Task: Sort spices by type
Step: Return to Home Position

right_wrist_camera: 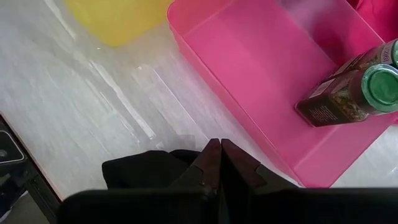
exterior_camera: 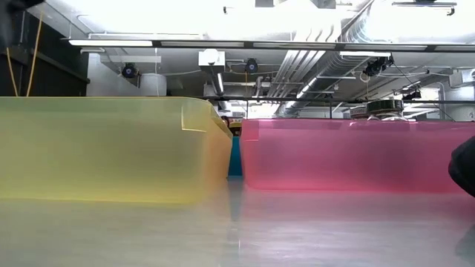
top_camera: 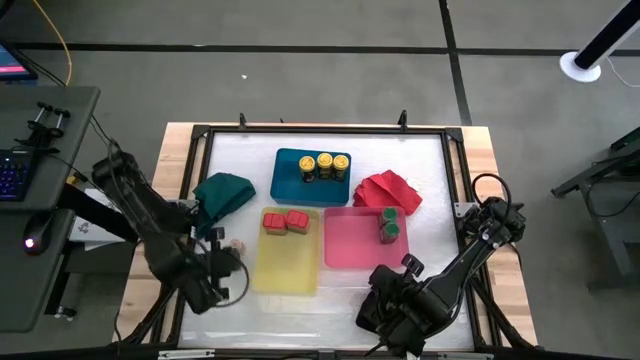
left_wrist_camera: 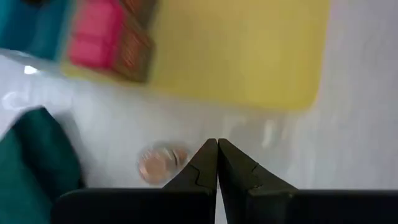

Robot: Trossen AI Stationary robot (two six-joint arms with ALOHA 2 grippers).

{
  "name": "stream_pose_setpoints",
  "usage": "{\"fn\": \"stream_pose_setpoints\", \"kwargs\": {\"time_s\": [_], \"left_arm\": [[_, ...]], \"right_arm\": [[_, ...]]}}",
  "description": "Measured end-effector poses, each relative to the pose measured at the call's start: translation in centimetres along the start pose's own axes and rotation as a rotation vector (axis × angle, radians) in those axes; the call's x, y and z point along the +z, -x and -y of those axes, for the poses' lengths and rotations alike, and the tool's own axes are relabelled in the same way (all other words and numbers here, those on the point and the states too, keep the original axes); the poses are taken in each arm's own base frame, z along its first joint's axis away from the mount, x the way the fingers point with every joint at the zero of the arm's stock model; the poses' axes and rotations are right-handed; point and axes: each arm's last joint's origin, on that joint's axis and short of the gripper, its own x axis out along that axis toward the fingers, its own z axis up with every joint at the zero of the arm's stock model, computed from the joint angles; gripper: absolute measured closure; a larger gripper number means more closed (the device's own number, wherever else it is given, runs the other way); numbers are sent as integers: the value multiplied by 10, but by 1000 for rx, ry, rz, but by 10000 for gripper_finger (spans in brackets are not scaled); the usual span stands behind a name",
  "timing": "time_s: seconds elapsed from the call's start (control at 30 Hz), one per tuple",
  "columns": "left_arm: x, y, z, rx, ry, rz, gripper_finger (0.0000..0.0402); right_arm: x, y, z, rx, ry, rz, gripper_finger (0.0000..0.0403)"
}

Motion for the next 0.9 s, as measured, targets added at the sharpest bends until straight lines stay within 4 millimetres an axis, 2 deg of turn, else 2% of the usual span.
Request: {"fn": "stream_pose_setpoints", "kwargs": {"time_s": [0.1, 0.2, 0.33, 0.4, 0.53, 0.7, 0.77, 0.9], "left_arm": [[9, 19, -19, 5, 139, 155, 402], [15, 39, -48, 14, 344, 390, 402], [1, 49, -89, 17, 518, 658, 402], [-14, 44, -108, 3, 610, 771, 402], [-39, 22, -129, -112, 718, 951, 402], [-57, 0, -141, -363, 680, 1270, 402], [-64, -11, -145, -392, 675, 1366, 402], [-75, -28, -150, -385, 680, 1422, 402]], "right_arm": [[2, 2, 2, 3, -7, 9, 403], [10, 5, 8, 5, -34, 12, 403], [28, 14, 23, 16, -72, 49, 403], [39, 20, 33, 25, -92, 57, 403], [60, 33, 59, 27, -145, 81, 403], [76, 56, 89, 81, -256, 140, 403], [78, 64, 97, 104, -296, 162, 403], [79, 73, 107, 130, -336, 189, 403]]}}
